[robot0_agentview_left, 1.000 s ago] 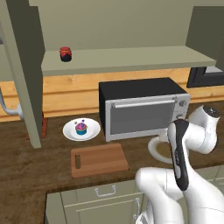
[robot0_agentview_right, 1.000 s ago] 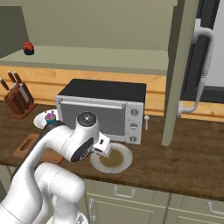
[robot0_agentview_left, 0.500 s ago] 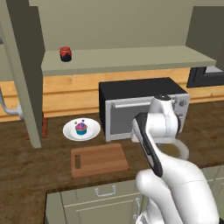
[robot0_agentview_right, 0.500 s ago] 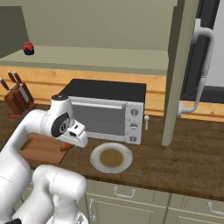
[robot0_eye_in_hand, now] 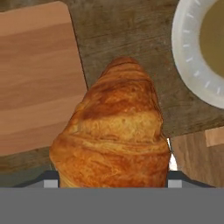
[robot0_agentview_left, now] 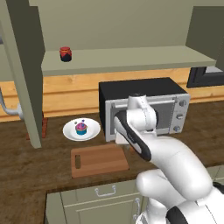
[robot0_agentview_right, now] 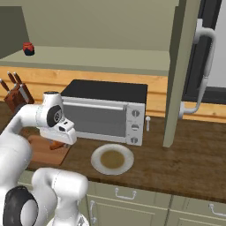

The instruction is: From the different types of pastries on the counter, select a croissant and place it on the cutting board. Then retrieve a jar of jam from the cabinet and place it alongside the croissant on the cutting board.

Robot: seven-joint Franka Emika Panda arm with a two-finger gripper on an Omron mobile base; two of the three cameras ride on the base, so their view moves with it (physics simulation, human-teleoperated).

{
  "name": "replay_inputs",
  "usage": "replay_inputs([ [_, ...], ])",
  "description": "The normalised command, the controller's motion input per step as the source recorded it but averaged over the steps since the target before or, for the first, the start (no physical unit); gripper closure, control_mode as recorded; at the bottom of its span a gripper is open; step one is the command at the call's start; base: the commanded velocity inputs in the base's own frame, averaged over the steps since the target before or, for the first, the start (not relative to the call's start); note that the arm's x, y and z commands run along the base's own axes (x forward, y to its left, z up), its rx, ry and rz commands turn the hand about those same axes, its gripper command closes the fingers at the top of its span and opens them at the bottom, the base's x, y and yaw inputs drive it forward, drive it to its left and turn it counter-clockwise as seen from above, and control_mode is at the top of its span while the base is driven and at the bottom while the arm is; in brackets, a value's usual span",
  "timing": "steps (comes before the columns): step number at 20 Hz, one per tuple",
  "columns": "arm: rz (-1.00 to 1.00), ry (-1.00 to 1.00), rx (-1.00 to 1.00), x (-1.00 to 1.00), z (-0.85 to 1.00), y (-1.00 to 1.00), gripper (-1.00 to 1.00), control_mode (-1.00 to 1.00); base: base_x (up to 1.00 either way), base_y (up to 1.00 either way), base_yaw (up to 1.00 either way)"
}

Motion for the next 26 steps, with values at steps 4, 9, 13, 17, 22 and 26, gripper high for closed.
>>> replay_inputs([
  [4, 0.00, 0.10, 0.00, 0.00, -0.37, 0.51, 1.00, -1.00, 0.00, 0.00, 0.00],
  [9, 0.00, 0.02, -0.04, -0.01, -0.36, 0.61, 1.00, -1.00, 0.00, 0.00, 0.00],
  [13, -0.03, 0.04, -0.05, 0.00, -0.18, 0.64, 1.00, -1.00, 0.00, 0.00, 0.00],
  [17, -0.09, 0.03, -0.08, 0.01, -0.12, 0.61, 1.00, -1.00, 0.00, 0.00, 0.00],
  [22, -0.10, 0.03, -0.08, 0.23, -0.07, 0.49, 1.00, -1.00, 0.00, 0.00, 0.00],
  [26, -0.08, 0.00, -0.02, 0.25, -0.09, 0.25, 1.00, -1.00, 0.00, 0.00, 0.00],
])
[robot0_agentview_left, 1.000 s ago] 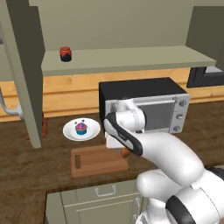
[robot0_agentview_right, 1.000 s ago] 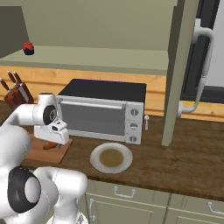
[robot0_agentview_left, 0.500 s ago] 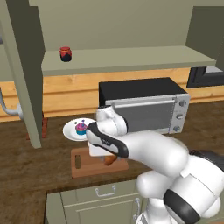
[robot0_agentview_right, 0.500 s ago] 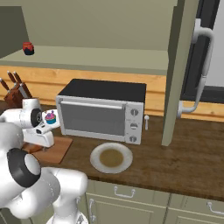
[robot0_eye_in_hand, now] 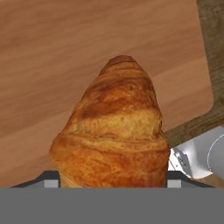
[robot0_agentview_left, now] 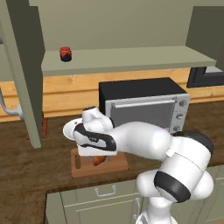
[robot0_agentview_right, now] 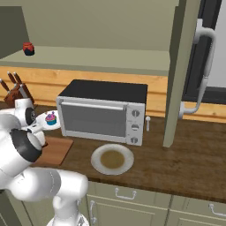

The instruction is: From the different types of pastries on the counter, select a croissant and place it on the cutting board. Then retrieve a jar of jam from the cabinet and place it alongside the croissant on the cutting board.

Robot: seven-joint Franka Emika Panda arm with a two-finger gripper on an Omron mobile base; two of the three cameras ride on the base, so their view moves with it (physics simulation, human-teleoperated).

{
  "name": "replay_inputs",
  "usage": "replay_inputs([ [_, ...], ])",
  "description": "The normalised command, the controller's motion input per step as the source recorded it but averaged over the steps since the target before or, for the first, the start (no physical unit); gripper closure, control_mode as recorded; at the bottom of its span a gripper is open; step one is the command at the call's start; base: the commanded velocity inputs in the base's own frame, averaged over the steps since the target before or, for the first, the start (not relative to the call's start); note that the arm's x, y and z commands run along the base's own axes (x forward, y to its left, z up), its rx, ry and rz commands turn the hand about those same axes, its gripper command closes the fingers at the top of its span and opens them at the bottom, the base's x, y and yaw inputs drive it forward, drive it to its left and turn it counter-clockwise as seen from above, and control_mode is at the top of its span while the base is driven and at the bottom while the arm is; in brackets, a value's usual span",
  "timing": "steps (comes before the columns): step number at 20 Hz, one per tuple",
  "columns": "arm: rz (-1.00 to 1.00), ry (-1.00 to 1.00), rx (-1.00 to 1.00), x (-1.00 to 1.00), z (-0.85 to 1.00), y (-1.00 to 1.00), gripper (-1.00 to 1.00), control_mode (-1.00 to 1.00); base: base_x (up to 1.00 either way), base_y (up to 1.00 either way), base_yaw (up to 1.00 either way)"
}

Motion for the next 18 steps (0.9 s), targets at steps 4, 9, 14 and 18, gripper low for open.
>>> replay_inputs([
  [4, -0.06, 0.01, -0.01, 0.28, -0.18, 0.23, 1.00, -1.00, 0.00, 0.00, 0.00],
  [9, -0.08, 0.03, -0.03, 0.19, -0.29, 0.27, 1.00, -1.00, 0.00, 0.00, 0.00],
  [14, -0.08, 0.00, -0.03, 0.10, -0.28, 0.21, 1.00, -1.00, 0.00, 0.00, 0.00],
  [18, -0.06, 0.00, -0.02, 0.13, -0.28, 0.05, 1.00, -1.00, 0.00, 0.00, 0.00],
])
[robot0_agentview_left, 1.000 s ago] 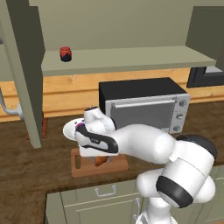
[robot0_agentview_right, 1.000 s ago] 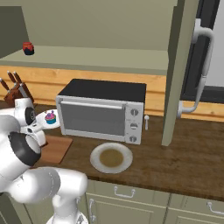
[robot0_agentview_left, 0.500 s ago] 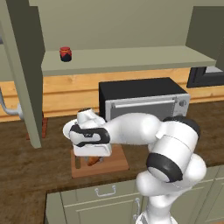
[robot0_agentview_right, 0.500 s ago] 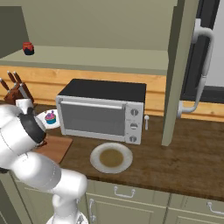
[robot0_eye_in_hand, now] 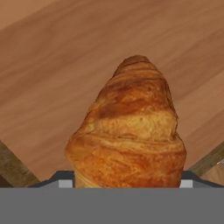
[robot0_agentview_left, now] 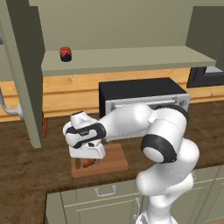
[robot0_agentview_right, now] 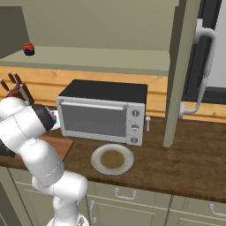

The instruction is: From the different types of pastries on the counter, select a croissant and place it on the cutting board. Then retrieve a jar of jam from the cabinet and place it alongside the croissant on the cutting board.

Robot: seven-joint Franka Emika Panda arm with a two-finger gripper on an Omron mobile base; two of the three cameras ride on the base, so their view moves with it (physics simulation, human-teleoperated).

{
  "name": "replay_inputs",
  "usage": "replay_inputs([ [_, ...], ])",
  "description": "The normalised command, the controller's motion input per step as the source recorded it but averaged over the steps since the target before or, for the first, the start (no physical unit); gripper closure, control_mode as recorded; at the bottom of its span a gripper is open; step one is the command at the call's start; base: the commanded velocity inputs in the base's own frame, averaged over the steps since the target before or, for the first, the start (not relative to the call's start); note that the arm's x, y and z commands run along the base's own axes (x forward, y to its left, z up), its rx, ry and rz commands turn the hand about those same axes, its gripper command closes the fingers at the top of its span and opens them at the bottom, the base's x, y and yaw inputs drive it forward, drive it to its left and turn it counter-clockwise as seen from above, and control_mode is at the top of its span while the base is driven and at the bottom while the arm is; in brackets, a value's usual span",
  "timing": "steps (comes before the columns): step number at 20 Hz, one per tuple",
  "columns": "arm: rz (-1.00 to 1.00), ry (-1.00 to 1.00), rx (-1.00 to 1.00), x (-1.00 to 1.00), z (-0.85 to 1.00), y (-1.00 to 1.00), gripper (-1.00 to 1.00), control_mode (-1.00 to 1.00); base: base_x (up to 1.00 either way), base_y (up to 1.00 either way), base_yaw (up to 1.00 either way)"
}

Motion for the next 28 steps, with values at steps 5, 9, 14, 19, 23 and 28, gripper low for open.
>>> replay_inputs([
  [5, -0.03, -0.04, -0.02, 0.03, -0.32, -0.04, -1.00, -1.00, 0.00, 0.00, 0.00],
  [9, -0.01, -0.09, 0.00, 0.00, -0.17, -0.24, -1.00, -1.00, 0.00, 0.00, 0.00],
  [14, -0.01, -0.05, 0.00, 0.00, 0.00, -0.20, -1.00, -1.00, 0.00, 0.00, 0.00],
  [19, 0.00, -0.02, 0.02, -0.03, 0.08, -0.08, -1.00, -1.00, 0.00, 0.00, 0.00],
  [23, 0.00, -0.14, 0.00, -0.13, 0.73, -0.10, -1.00, -1.00, 0.00, 0.00, 0.00],
  [28, 0.00, -0.15, 0.00, -0.30, 0.99, -0.21, -1.00, -1.00, 0.00, 0.00, 0.00],
])
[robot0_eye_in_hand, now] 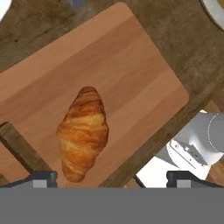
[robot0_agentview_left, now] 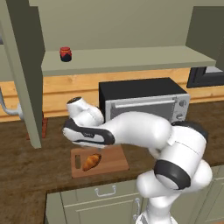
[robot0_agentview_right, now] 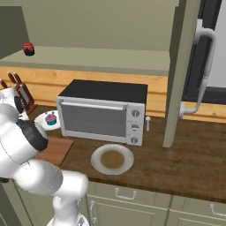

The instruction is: From the different types of pastries on the counter, select a croissant and place it on the cutting board. Then retrieve a jar of jam from the cabinet and place it alongside the croissant on the cutting board.

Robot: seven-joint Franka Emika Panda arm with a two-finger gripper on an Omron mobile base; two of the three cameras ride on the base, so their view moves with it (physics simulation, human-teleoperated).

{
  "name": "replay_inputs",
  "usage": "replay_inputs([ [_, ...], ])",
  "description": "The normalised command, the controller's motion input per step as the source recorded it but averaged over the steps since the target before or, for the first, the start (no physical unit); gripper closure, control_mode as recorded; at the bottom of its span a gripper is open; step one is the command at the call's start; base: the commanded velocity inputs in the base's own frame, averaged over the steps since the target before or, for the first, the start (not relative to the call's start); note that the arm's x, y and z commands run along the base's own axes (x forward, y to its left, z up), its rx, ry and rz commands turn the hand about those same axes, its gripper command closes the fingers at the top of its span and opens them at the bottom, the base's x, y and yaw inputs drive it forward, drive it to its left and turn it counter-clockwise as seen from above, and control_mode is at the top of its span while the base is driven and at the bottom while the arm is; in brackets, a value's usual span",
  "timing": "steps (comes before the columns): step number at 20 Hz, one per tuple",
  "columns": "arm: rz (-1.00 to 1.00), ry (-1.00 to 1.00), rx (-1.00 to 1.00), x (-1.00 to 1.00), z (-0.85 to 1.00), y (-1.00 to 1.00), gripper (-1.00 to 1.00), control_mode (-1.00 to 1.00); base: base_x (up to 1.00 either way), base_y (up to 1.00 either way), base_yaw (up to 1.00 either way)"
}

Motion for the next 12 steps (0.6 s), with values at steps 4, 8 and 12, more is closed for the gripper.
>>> replay_inputs([
  [4, 0.00, -0.06, 0.00, -0.38, 0.99, -0.39, -1.00, -1.00, 0.00, 0.00, 0.00],
  [8, 0.00, -0.01, 0.00, -0.45, 1.00, -0.46, -1.00, -1.00, 0.00, 0.00, 0.00],
  [12, 0.01, -0.01, 0.00, -0.45, 1.00, -0.44, -1.00, -1.00, 0.00, 0.00, 0.00],
])
